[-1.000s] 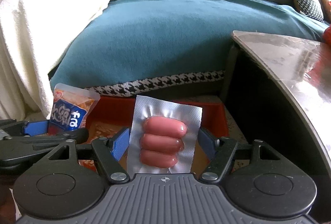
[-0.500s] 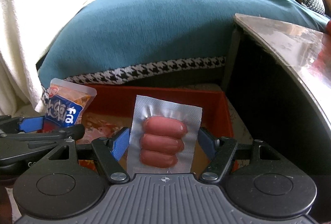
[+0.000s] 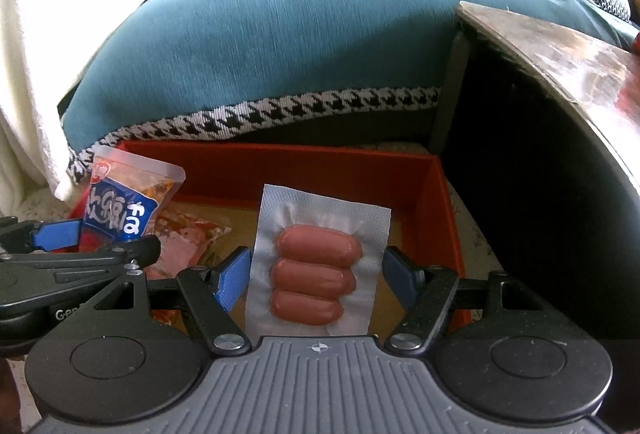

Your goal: Organize snacks

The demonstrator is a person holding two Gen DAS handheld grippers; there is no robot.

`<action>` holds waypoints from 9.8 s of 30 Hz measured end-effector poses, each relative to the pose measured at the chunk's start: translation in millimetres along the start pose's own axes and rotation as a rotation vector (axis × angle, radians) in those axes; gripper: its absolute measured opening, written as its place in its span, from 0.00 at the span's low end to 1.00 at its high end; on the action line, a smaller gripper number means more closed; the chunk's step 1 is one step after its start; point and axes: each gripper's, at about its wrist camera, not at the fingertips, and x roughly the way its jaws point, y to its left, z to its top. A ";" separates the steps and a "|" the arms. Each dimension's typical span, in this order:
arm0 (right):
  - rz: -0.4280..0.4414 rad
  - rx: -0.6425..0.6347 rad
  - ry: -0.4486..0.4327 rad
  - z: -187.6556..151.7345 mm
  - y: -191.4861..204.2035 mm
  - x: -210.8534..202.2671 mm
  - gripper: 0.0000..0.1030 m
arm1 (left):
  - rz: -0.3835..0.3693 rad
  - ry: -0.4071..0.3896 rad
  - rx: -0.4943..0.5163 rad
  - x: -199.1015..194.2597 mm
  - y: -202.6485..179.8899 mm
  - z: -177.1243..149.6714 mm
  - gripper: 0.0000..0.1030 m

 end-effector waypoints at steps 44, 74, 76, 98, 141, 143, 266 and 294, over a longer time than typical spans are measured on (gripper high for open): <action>-0.030 -0.014 0.091 -3.6 1.9 28.4 0.76 | 0.026 0.052 0.046 25.2 -5.2 -5.6 0.52; -0.037 -0.003 0.064 -4.6 -0.2 14.8 0.81 | 0.033 0.039 0.029 7.6 2.4 2.7 0.69; -0.036 0.001 0.054 -3.4 -0.8 11.2 0.81 | 0.030 0.035 0.023 3.3 4.2 4.0 0.69; 0.009 0.013 0.006 -1.1 0.7 -23.9 0.83 | 0.012 0.037 -0.003 -42.6 31.1 -9.6 0.71; -0.010 0.046 0.167 -100.6 -34.6 -95.8 0.87 | 0.055 0.241 -0.078 -30.0 44.1 -89.5 0.59; -0.004 0.055 0.179 -101.2 -35.0 -94.2 0.87 | 0.048 0.241 -0.076 -33.0 44.5 -90.4 0.51; -0.002 0.079 0.216 -142.0 -35.5 -105.6 0.53 | -0.131 0.195 0.071 -85.9 19.0 -89.1 0.44; 0.100 0.081 -0.056 -70.9 -17.2 -142.3 0.53 | -0.141 0.068 0.055 -100.8 11.5 -67.4 0.44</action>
